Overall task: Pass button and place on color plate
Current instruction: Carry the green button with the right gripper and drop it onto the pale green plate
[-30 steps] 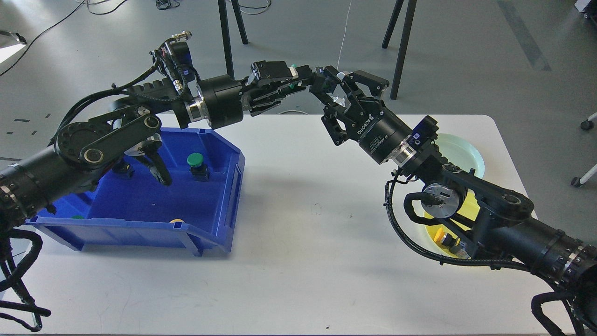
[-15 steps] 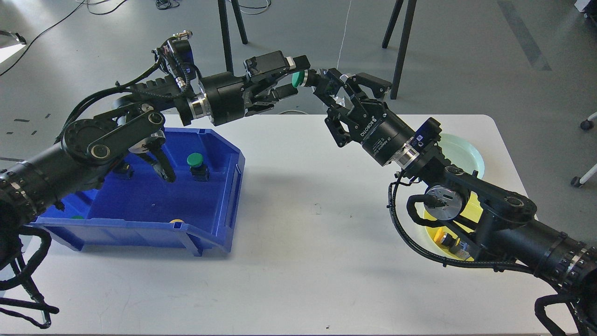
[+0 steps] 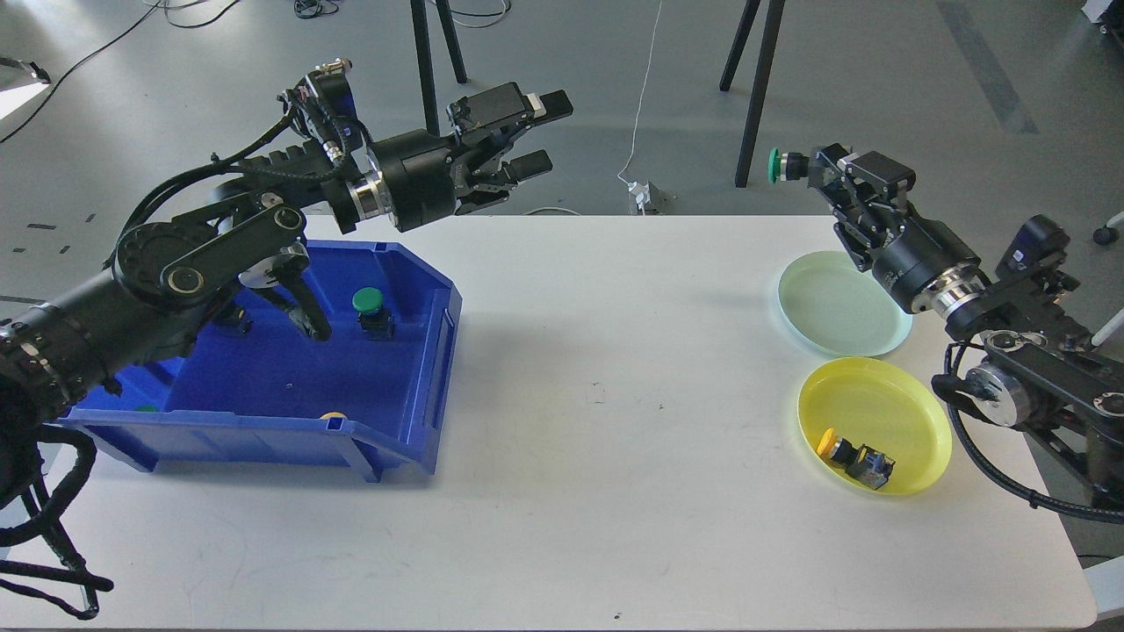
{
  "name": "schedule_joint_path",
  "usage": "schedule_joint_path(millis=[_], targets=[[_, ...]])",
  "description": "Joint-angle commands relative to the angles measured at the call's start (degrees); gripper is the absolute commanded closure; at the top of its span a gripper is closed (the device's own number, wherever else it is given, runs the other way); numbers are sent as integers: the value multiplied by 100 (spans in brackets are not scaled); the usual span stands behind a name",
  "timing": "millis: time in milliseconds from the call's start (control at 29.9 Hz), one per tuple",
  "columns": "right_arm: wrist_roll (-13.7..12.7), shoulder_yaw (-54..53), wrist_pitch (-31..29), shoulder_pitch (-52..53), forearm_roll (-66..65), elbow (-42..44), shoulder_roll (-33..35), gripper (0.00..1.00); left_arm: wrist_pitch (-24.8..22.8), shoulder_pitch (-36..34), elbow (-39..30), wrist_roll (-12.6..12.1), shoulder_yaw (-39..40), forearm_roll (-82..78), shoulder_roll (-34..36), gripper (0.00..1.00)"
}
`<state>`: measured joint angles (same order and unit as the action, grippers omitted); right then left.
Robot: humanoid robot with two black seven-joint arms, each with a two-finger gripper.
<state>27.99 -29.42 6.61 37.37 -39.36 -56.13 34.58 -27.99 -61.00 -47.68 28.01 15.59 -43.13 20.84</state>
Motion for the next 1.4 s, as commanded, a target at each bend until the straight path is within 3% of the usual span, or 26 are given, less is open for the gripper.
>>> schedule_joint_path(millis=[0,267,501,602,735,1036,1370], targets=[[1,50,639,-168,-860,636,49,90,-1,9,-5,-1,6,6,-10,1],[1,1340,1422,-99,-1293,2359,-582,90,-1,18,-5,-1,6,15,-1,1],[1,2168,1510,271,-1284,3300,-1233,89,-1,18,-5,-1,6,15,-1,1],[1,2422,1458,359,-1284,3643,-1558,84,-1,18,-5,-1,6,15,-1,1],[1,2625,1449,403,-1232,4214,-1980,69,-1,26,-5,-1,6,85,8,1],[1,2617,1431,403,-1188,4409,-2166,54,-1,44,4,-1,6,129,16,1],[1,2625,1431,333,-977,4409,-2166,50,-1,44,-5,-1,6,129,16,1]])
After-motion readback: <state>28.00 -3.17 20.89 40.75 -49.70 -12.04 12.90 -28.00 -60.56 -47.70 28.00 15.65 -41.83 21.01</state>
